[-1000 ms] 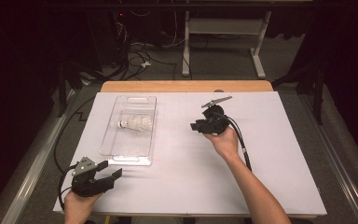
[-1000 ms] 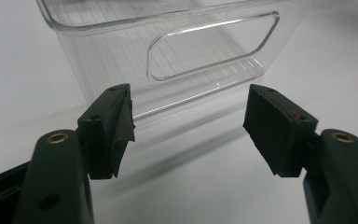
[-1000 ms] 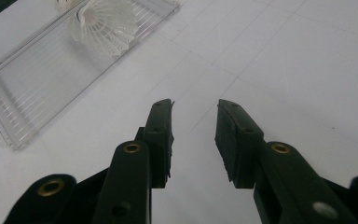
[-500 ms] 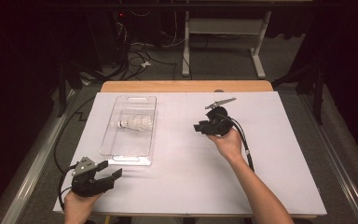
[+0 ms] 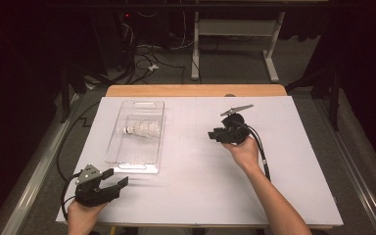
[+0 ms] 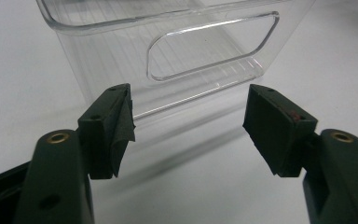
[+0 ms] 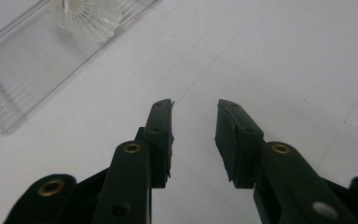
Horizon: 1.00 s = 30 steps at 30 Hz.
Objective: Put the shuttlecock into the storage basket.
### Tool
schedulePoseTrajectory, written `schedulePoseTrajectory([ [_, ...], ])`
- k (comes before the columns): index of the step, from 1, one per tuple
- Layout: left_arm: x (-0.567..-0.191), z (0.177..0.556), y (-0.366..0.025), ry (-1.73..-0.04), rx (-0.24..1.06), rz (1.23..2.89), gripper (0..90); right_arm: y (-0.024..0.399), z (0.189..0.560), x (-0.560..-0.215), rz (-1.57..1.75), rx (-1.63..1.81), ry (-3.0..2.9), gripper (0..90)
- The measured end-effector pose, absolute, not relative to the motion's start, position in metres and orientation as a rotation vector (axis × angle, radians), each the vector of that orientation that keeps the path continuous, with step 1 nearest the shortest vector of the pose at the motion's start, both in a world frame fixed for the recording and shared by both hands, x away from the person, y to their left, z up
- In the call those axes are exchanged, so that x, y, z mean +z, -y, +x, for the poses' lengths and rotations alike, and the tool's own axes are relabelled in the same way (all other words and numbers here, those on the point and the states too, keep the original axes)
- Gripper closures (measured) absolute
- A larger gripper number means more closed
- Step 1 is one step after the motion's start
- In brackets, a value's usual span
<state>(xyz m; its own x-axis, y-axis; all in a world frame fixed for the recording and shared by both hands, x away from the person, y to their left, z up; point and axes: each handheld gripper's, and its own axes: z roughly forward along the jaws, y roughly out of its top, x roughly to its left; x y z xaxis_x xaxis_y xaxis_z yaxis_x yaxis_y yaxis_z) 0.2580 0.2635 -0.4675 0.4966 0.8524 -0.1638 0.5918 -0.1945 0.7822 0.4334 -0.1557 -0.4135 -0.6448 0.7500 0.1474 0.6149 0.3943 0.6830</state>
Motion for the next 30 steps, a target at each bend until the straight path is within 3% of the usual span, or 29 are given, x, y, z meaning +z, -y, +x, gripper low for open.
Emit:
schedulePoseTrajectory([
  [30,-0.467,0.258,-0.263,-1.196,0.393,1.903,34.1,0.180,0.422,-0.419,1.254,1.086,-2.436,66.8],
])
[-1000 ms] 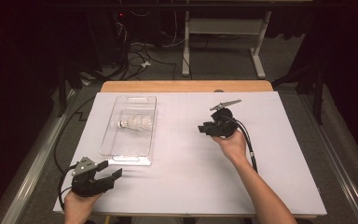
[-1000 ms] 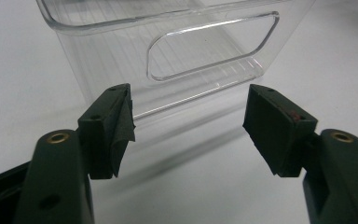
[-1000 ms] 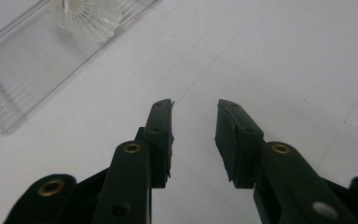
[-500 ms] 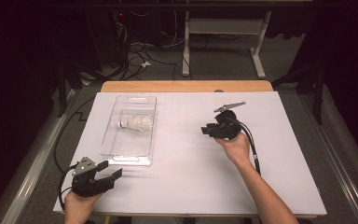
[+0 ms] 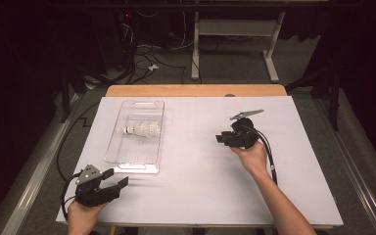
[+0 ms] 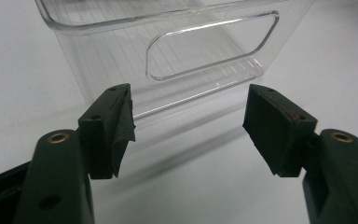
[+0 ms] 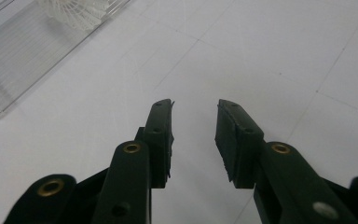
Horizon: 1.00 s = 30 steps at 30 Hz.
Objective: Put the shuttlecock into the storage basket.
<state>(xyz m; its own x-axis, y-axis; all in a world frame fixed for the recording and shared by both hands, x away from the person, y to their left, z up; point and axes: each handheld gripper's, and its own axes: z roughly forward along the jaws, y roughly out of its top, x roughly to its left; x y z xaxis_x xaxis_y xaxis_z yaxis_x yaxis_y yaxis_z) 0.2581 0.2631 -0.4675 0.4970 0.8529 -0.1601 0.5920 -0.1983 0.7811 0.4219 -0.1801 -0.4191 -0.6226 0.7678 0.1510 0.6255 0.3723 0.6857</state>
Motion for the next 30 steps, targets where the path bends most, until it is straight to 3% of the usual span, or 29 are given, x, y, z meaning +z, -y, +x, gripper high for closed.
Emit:
schedulePoseTrajectory([
  [30,-0.467,0.258,-0.263,-1.201,0.394,1.899,34.1,0.211,0.404,-0.426,1.295,1.091,-2.397,66.7],
])
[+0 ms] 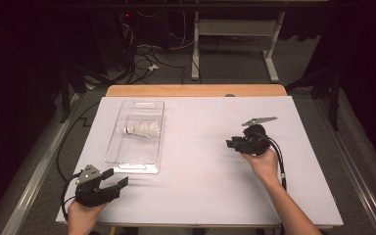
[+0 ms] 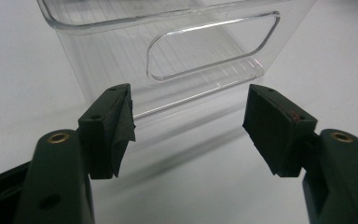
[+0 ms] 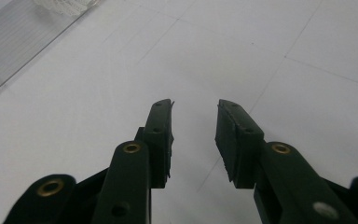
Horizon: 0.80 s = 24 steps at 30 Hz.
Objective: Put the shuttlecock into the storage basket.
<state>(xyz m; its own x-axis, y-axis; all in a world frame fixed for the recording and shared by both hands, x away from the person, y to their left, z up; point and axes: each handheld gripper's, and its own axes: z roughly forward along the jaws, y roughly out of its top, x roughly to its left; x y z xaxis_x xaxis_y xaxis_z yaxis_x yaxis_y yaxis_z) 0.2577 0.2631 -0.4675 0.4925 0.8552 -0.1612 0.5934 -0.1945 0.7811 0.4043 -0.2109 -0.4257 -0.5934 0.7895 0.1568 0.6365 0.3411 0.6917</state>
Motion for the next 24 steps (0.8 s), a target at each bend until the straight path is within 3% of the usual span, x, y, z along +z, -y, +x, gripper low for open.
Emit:
schedulePoseTrajectory([
  [24,-0.467,0.258,-0.263,-1.204,0.399,1.903,34.3,0.231,0.391,-0.429,1.330,1.099,-2.360,59.8],
])
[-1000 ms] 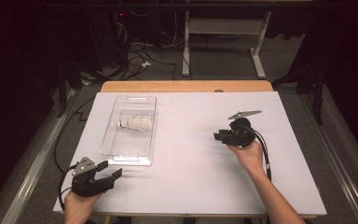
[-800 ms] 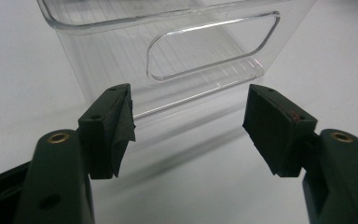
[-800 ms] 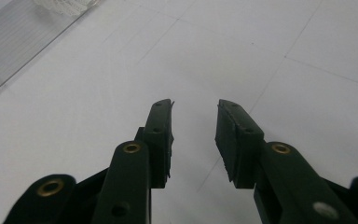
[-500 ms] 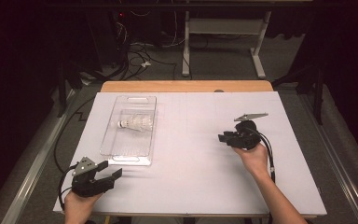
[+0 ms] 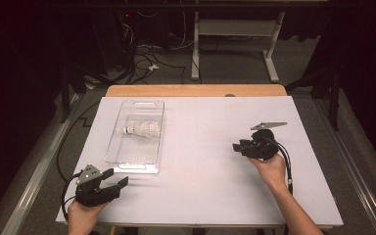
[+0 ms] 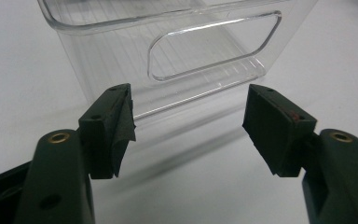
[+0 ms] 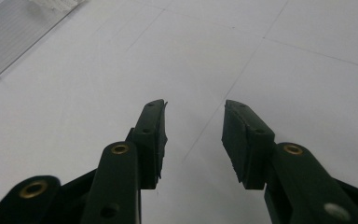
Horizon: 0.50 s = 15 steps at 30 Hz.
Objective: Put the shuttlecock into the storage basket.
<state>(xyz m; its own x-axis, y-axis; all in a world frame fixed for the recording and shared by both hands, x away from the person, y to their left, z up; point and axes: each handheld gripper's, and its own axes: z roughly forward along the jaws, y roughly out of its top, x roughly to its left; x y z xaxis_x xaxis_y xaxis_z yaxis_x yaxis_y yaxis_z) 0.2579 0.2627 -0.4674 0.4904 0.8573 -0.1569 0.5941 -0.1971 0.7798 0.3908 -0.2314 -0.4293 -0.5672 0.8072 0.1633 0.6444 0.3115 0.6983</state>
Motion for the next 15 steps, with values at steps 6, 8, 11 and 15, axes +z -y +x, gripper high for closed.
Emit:
schedulePoseTrajectory([
  [6,-0.468,0.258,-0.263,-1.205,0.398,1.903,34.3,0.238,0.386,-0.431,1.341,1.100,-2.344,58.0],
  [8,-0.468,0.258,-0.263,-1.205,0.399,1.903,34.3,0.241,0.385,-0.431,1.344,1.105,-2.335,57.7],
  [11,-0.467,0.258,-0.263,-1.206,0.399,1.903,34.3,0.244,0.384,-0.432,1.349,1.107,-2.327,56.3],
  [15,-0.467,0.258,-0.262,-1.205,0.401,1.904,34.3,0.246,0.381,-0.433,1.351,1.101,-2.328,55.0],
])
